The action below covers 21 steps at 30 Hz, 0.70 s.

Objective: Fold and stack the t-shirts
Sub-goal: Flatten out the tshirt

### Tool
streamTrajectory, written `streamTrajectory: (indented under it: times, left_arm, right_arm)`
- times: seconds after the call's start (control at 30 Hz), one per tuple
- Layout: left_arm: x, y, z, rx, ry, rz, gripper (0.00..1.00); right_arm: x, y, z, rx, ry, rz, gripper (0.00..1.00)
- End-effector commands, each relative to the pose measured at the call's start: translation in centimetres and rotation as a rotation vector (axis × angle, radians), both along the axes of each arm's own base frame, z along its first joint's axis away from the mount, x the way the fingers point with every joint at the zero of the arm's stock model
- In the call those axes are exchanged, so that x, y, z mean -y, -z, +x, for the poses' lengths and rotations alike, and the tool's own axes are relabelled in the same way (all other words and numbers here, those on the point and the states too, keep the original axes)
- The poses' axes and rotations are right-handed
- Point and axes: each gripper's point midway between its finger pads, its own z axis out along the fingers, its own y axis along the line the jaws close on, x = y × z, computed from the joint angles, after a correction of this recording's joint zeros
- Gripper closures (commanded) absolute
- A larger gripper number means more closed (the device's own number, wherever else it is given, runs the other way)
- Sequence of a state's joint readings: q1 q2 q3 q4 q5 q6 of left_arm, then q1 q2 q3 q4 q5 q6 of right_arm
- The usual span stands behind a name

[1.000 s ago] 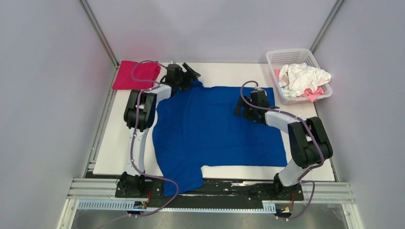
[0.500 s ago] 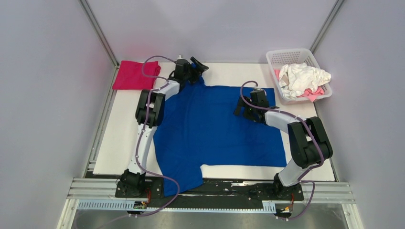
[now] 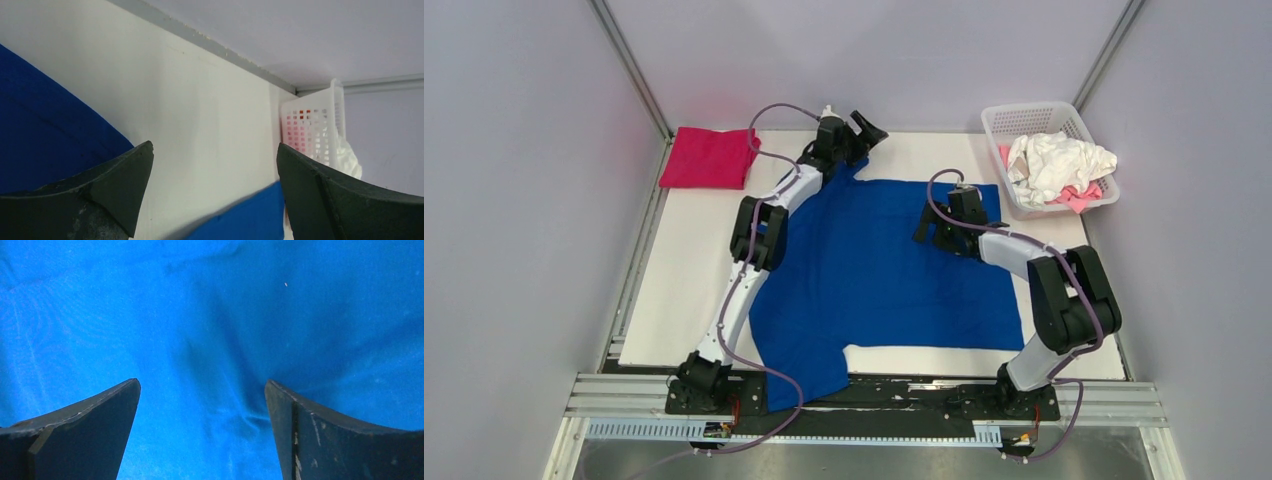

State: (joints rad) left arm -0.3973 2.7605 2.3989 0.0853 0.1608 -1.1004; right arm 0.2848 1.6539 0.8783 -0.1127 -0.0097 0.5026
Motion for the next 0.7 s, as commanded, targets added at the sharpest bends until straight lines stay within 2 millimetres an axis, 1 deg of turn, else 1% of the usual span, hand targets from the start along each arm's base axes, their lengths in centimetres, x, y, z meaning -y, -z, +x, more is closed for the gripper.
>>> streamTrajectory:
  times: [0.0, 0.03, 0.07, 0.1, 0.13, 0.17, 0.2, 0.23, 0.27, 0.3, 0.33, 0.37, 0.4, 0.43, 0.47, 0.5, 0.53, 0.57, 0.67]
  left_arm:
    - [-0.1, -7.7, -2.0, 0.108, 0.097, 0.093, 0.00]
    - [-0.4, -7.6, -2.8, 0.114, 0.128, 0.152, 0.00]
    - [-1.0, -10.4, -4.1, 0.124, 0.141, 0.182, 0.00]
    - [-1.5, -9.7, -5.2, 0.122, 0.172, 0.259, 0.00]
    - [-2.5, -12.7, -6.8, 0.134, 0.174, 0.300, 0.00]
    - [-3.6, -10.7, -8.0, 0.100, 0.174, 0.396, 0.00]
    - [-5.0, -13.4, -10.0, 0.109, 0.160, 0.446, 0.00]
    - [-6.6, -10.5, -11.5, 0.058, 0.141, 0.572, 0.00]
    - [-8.4, -10.4, -14.1, 0.019, 0.125, 0.640, 0.00]
    - [-9.8, -9.9, -15.3, 0.005, 0.088, 0.723, 0.00]
    - [-11.0, -11.7, -17.1, 0.020, 0.067, 0.737, 0.00]
    - [-12.7, -9.9, -19.5, -0.035, 0.058, 0.779, 0.00]
    - [-13.5, -9.1, -20.5, -0.057, 0.050, 0.794, 0.00]
    - [-14.9, -7.1, -22.6, -0.109, 0.039, 0.819, 0.00]
    - [-15.6, -6.0, -23.5, -0.136, 0.037, 0.831, 0.00]
    - [-16.5, -4.3, -24.9, -0.177, 0.035, 0.849, 0.00]
    - [-16.9, -3.4, -25.6, -0.199, 0.038, 0.855, 0.00]
    - [-17.3, -1.8, -26.5, -0.235, 0.043, 0.860, 0.00]
    - [-17.4, 0.6, -27.5, -0.284, 0.061, 0.847, 0.00]
  right_arm:
    - [0.8, -3.7, 0.8, 0.091, 0.030, -0.020, 0.00]
    - [1.0, -4.7, 0.9, 0.115, 0.041, -0.018, 0.00]
    - [1.1, -5.3, 0.9, 0.127, 0.049, -0.019, 0.00]
    - [1.4, -6.0, 0.8, 0.140, 0.061, -0.023, 0.00]
    - [1.6, -6.7, 0.6, 0.154, 0.071, -0.024, 0.00]
    - [2.0, -7.4, 0.3, 0.170, 0.083, -0.033, 0.00]
    - [2.5, -7.6, 0.0, 0.172, 0.100, -0.050, 0.00]
    - [3.1, -7.5, -0.5, 0.163, 0.118, -0.067, 0.00]
    - [3.7, -7.3, -1.1, 0.146, 0.137, -0.085, 0.00]
    - [4.2, -7.2, -1.7, 0.131, 0.158, -0.094, 0.00]
    - [4.6, -6.9, -2.4, 0.116, 0.175, -0.101, 0.00]
    - [4.9, -6.8, -2.9, 0.108, 0.187, -0.099, 0.00]
    - [5.1, -6.6, -3.5, 0.100, 0.192, -0.096, 0.00]
    - [5.1, -6.5, -4.0, 0.096, 0.196, -0.088, 0.00]
    - [5.2, -6.2, -4.6, 0.087, 0.199, -0.081, 0.00]
    - [5.3, -6.0, -5.1, 0.078, 0.200, -0.071, 0.00]
    - [5.3, -5.8, -5.5, 0.070, 0.199, -0.063, 0.00]
    - [5.3, -5.4, -5.9, 0.061, 0.197, -0.058, 0.00]
    - [5.6, -4.8, -6.4, 0.045, 0.197, -0.061, 0.00]
